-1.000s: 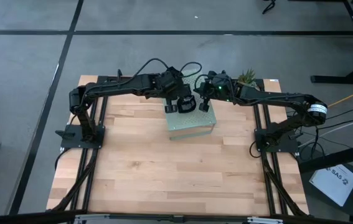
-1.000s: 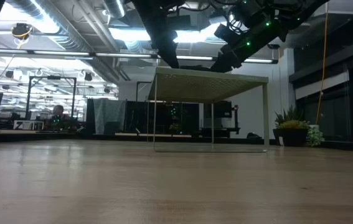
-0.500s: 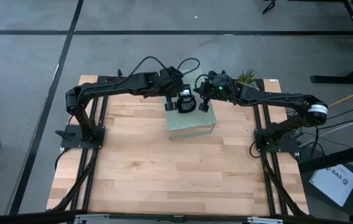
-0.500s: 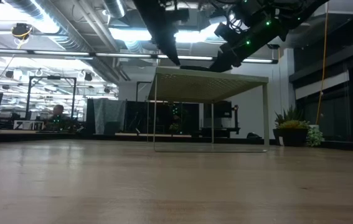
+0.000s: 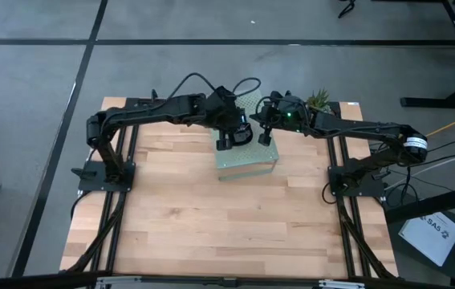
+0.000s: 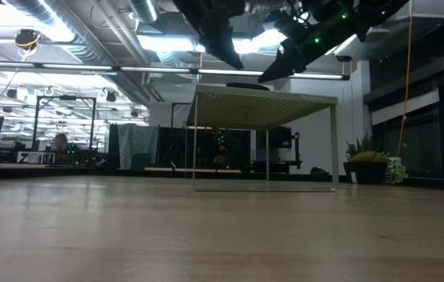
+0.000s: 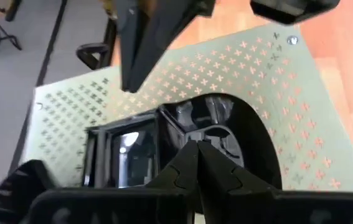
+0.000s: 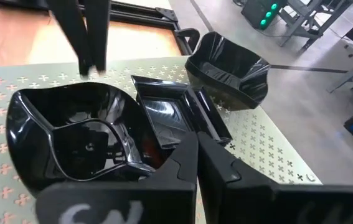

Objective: Pick & Place Mini shaped plates
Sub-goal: Stack the black square plate on top of the black square plates on the shelf

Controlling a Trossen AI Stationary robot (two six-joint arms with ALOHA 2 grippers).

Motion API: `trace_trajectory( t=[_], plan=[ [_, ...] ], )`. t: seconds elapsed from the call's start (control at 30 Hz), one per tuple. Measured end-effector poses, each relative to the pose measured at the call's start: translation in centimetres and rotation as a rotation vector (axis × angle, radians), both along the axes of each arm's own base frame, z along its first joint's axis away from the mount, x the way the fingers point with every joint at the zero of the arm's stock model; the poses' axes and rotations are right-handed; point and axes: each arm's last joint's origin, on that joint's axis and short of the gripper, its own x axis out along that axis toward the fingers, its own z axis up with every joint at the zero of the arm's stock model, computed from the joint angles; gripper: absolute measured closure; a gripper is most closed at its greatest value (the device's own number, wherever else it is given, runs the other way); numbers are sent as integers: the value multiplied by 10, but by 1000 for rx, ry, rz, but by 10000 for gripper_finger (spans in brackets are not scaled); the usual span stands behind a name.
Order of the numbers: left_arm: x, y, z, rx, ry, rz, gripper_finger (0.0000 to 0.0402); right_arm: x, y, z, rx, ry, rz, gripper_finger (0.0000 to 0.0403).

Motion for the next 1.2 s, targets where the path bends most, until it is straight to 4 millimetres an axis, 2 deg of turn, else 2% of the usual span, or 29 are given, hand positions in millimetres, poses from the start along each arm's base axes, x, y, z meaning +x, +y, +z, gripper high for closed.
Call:
trace_trajectory(
  t=[0.23,0.63,0.8,1.2],
  plan=[
    [7,8,-16,-27,41,2,400,0,0,0,14,-6,-7,397],
    [0,28,-17,-11,62,100,398,0,0,0,15,-7,-7,396],
    [0,31,-16,62,66,168,400,0,0,0,15,-7,-7,395],
    [0,30,-16,77,71,168,399,0,0,0,15,-8,-7,394]
  ],
)
